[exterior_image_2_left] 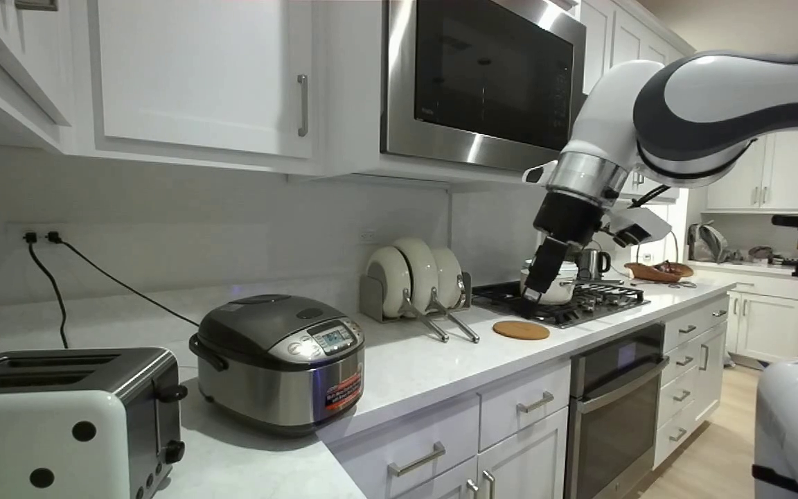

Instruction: Push the toaster press handle down

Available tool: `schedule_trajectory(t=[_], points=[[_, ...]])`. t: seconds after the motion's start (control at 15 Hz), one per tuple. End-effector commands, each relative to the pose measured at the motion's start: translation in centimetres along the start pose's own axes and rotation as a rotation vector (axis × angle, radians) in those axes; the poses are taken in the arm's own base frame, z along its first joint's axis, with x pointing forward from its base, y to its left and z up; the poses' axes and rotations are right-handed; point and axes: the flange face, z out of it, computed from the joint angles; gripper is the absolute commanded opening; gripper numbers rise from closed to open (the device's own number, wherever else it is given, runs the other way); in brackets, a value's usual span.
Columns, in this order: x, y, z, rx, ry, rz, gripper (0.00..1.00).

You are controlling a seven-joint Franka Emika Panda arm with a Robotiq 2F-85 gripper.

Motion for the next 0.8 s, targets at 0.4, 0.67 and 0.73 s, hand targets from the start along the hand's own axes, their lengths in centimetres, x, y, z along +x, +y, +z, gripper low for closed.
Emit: schedule_trajectory(t=[0.4,0.67,0.73], points=[[3.6,-7.1,3.3,0.041,0.122,-0.092,1.0],[5.3,-10.0,4.7,0.052,0.182,-0.132,1.0],[5.6,-10.7,5.0,0.053,0.19,-0.139,1.0]])
